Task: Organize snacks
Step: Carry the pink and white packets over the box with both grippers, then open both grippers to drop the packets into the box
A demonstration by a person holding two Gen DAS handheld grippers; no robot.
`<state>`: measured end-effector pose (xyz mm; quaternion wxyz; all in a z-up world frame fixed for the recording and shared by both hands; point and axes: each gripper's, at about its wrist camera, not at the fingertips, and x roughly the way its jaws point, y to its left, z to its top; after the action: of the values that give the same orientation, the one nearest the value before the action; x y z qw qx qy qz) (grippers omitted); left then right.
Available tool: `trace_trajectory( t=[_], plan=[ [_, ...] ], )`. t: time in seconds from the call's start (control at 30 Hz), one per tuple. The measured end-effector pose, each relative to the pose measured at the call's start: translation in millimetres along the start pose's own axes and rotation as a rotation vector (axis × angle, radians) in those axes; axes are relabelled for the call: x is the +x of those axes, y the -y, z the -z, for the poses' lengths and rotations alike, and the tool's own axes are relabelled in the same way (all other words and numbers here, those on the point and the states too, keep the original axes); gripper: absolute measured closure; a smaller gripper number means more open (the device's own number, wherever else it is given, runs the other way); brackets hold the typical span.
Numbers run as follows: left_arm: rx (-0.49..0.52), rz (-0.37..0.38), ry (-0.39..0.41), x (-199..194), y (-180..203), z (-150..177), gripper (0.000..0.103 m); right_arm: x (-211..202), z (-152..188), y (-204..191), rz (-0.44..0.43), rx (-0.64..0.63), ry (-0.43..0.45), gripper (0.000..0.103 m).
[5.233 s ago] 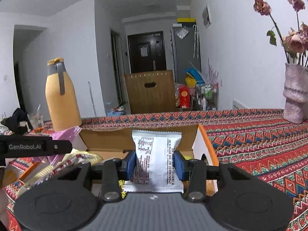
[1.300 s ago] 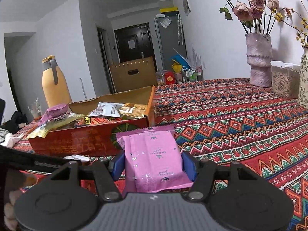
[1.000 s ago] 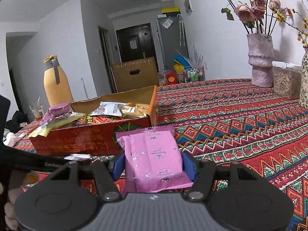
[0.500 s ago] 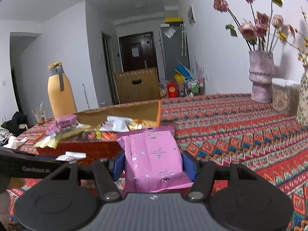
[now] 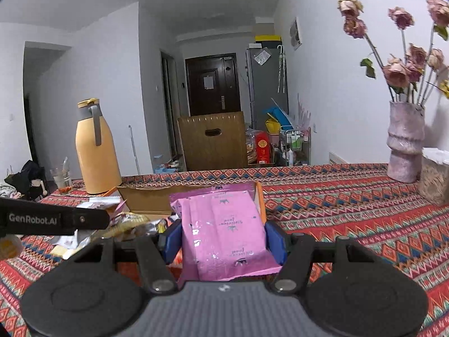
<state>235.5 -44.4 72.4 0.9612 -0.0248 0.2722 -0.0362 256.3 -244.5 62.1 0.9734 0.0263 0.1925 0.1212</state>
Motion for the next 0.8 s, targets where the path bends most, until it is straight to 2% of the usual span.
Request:
trace_trajectory(
  t=[0.27,0.47,0.53,0.57,0.6,0.67,0.77,0.8],
  plan=[
    [-0.033,-0.034,-0.005,40.8,-14.7,-17.7,0.058,61.5,-18.8,-9.8,0.002,-0.031,-0.040,0.041],
    [-0.046,-0.043,-0.016,54.3,-22.1,-16.9,0.057,88.9,-18.6,-11.8,-0.008,-0.028,-0.081,0.040],
    [-0.048,-0.044,-0.012,54.7,-24.4,-17.0,0.052,90.7,-17.3,-12.1,-0.009,-0.028,-0.081,0.039],
    [-0.051,-0.046,-0.009,54.5,-25.3,-17.0,0.045,90.6,-17.0,-11.8,-0.010,-0.025,-0.082,0.032],
    [-0.053,-0.052,-0.004,53.7,-26.1,-16.6,0.033,90.3,-17.0,-11.2,-0.008,-0.022,-0.079,0.019],
    [-0.060,-0.061,0.011,50.5,-26.6,-16.3,0.017,88.1,-16.9,-9.5,-0.002,-0.017,-0.070,0.005],
    [-0.070,-0.072,0.038,42.7,-28.9,-16.2,0.000,83.6,-16.9,-6.1,0.006,-0.003,-0.068,0.000],
    [-0.075,-0.078,0.050,39.1,-29.7,-16.0,0.000,81.2,-16.2,-5.2,0.010,-0.001,-0.067,0.000]
  ],
)
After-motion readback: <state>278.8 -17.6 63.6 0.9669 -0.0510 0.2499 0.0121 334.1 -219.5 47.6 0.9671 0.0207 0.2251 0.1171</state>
